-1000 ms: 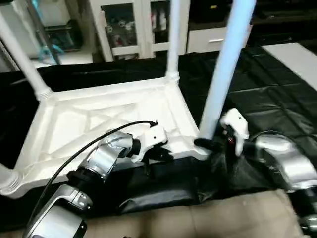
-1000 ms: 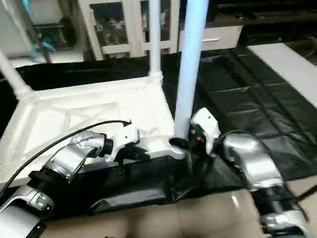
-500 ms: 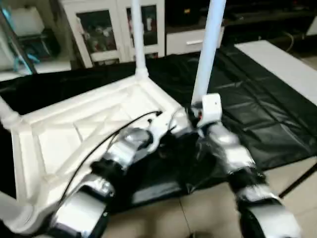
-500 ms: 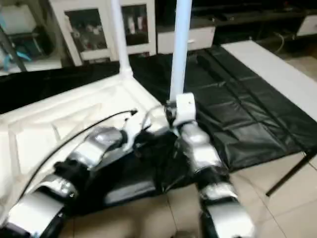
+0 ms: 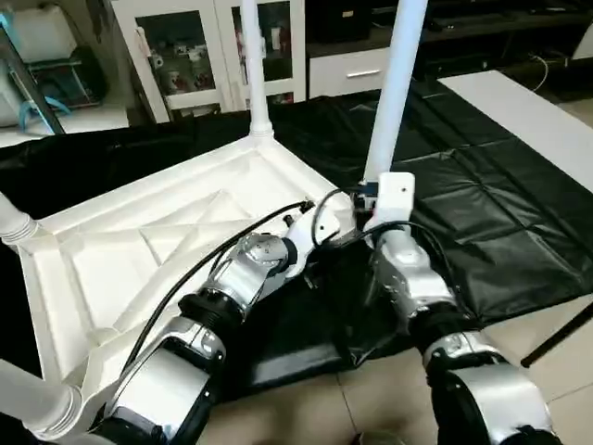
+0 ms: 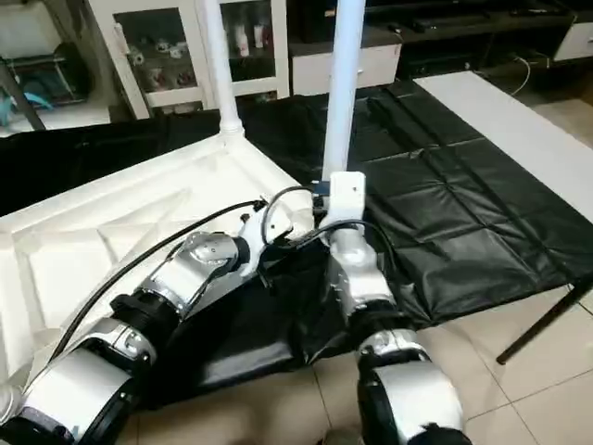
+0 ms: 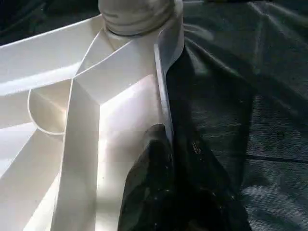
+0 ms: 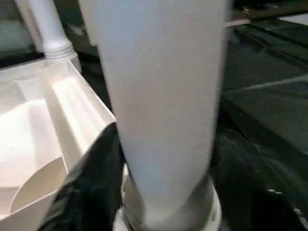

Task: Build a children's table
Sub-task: Rotate leg to tighten

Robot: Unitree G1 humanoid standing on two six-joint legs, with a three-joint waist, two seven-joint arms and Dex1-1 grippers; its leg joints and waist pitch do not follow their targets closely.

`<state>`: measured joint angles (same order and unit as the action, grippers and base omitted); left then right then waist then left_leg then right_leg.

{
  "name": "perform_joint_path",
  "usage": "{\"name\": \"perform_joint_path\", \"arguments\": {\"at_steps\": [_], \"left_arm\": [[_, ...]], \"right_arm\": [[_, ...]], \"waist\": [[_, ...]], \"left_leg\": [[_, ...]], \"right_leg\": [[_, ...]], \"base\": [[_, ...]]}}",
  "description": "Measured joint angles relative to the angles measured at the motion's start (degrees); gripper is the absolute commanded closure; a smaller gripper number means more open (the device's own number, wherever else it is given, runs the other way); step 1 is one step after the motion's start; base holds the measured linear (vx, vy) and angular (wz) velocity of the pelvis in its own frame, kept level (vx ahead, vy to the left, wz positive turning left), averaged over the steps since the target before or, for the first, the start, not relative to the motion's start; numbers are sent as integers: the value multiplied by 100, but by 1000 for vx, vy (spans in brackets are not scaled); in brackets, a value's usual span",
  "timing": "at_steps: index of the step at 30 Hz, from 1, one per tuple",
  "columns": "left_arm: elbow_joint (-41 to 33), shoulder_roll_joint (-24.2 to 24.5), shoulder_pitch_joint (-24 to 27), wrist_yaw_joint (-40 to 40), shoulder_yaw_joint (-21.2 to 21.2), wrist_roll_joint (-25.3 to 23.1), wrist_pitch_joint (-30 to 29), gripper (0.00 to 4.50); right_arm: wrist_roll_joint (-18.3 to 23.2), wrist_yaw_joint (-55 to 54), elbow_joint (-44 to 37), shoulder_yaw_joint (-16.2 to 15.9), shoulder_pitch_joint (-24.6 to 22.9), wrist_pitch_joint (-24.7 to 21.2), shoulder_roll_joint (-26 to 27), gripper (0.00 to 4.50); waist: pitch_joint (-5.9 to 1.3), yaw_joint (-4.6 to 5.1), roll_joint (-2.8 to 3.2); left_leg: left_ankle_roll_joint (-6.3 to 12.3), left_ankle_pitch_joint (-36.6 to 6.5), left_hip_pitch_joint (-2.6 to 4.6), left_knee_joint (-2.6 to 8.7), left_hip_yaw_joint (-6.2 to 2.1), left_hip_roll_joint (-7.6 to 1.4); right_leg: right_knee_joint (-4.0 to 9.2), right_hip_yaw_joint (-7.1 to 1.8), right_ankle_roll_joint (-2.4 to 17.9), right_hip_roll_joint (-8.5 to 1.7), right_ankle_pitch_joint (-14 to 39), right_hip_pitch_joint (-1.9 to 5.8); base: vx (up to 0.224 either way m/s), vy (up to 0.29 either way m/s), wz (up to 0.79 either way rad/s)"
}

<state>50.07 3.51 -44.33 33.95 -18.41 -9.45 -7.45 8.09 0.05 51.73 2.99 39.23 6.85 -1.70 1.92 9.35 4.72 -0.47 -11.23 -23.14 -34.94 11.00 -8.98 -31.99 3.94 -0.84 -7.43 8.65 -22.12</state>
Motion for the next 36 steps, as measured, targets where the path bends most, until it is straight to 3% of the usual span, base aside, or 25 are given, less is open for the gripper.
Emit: {"name": "perform_joint_path", "arguments": {"at_steps": [4,8,12,15,23,26,36], "left_arm": [[20,24,-9,138,0,9,116,450],[27,118,0,329,0,23,249,450],[-293,458,290,1242,-32,194,614,450],[-637,740,517,1971,-124,348,720,450],[-1072,893,665,2767,-395,430,796,450],[-1103,907,673,2812,-396,428,796,450],[-1170,914,710,2816,-396,427,790,450]], "right_arm": [[145,617,-1120,-123,-574,-214,-300,141],[231,1378,-2301,-341,-1156,-763,-839,119],[311,2715,-3303,-732,-1849,-1515,-1981,119],[530,3552,-3872,-911,-2172,-1796,-2487,119],[1038,4698,-4642,-887,-2341,-2418,-3161,119],[1052,4935,-4639,-890,-2333,-2541,-3251,119],[1056,5123,-4580,-889,-2173,-2773,-3326,201]], "waist": [[-1,-50,9],[-1,-99,39],[-13,-184,93],[-7,-214,115],[-5,-507,104],[-4,-541,103],[-3,-634,99]], "left_leg": [[3,2,2,23,4,-8],[12,7,1,33,8,-23],[11,7,7,37,13,-26],[11,7,7,42,14,-28],[12,8,5,39,47,-27],[19,12,6,39,52,-29],[21,14,11,39,56,-34]], "right_leg": [[-9,1,-3,2,2,0],[-9,9,-12,11,7,-2],[-9,6,-38,11,24,1],[-9,6,-45,12,28,-1],[-7,-26,-38,8,47,6],[-8,-29,-38,9,49,2],[-13,-29,-38,12,50,0]], "base": [[0,0,0],[0,0,0],[0,0,0],[0,0,0],[0,0,0],[0,0,0],[0,0,0]]}}
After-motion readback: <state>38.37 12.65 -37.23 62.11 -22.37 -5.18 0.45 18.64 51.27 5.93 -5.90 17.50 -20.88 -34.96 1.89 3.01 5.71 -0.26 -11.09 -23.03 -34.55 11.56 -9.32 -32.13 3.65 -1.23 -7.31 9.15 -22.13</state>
